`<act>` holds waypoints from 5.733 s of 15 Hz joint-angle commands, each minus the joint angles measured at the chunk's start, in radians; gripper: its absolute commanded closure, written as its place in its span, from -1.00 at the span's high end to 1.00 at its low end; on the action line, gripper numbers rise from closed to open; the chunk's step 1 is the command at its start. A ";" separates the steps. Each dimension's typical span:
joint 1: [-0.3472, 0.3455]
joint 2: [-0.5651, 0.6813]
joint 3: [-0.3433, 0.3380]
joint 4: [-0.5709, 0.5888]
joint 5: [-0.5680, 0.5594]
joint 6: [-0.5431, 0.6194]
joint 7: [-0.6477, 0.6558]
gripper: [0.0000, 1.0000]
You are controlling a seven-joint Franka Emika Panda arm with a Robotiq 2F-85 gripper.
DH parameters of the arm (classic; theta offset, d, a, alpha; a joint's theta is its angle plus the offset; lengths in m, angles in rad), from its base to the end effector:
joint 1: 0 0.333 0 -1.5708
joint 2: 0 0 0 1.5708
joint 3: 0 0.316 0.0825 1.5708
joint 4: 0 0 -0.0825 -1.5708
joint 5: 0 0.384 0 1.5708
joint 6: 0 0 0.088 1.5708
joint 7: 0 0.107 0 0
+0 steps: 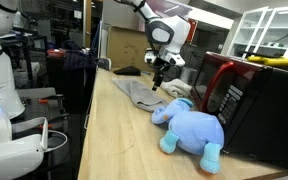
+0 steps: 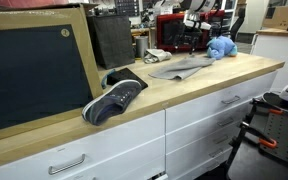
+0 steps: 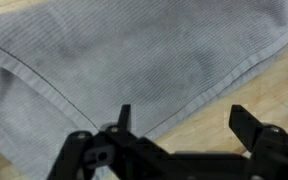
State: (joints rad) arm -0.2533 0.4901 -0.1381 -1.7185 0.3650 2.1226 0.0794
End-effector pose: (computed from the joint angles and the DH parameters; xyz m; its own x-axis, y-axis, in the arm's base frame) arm 0.6188 -0.2288 0.3005 0.7913 -0.6005 -0.1151 -0.6099 -0.7619 -0.2180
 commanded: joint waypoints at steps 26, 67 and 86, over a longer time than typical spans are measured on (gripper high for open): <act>-0.151 0.135 0.117 0.136 -0.032 0.085 -0.650 1.00; -0.259 0.286 0.124 0.376 -0.027 -0.125 -0.767 -1.00; -0.206 0.258 0.131 0.372 -0.002 -0.197 -0.618 1.00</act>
State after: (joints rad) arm -0.4553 0.7451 -0.0109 -1.3518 0.3664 1.9286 -0.5398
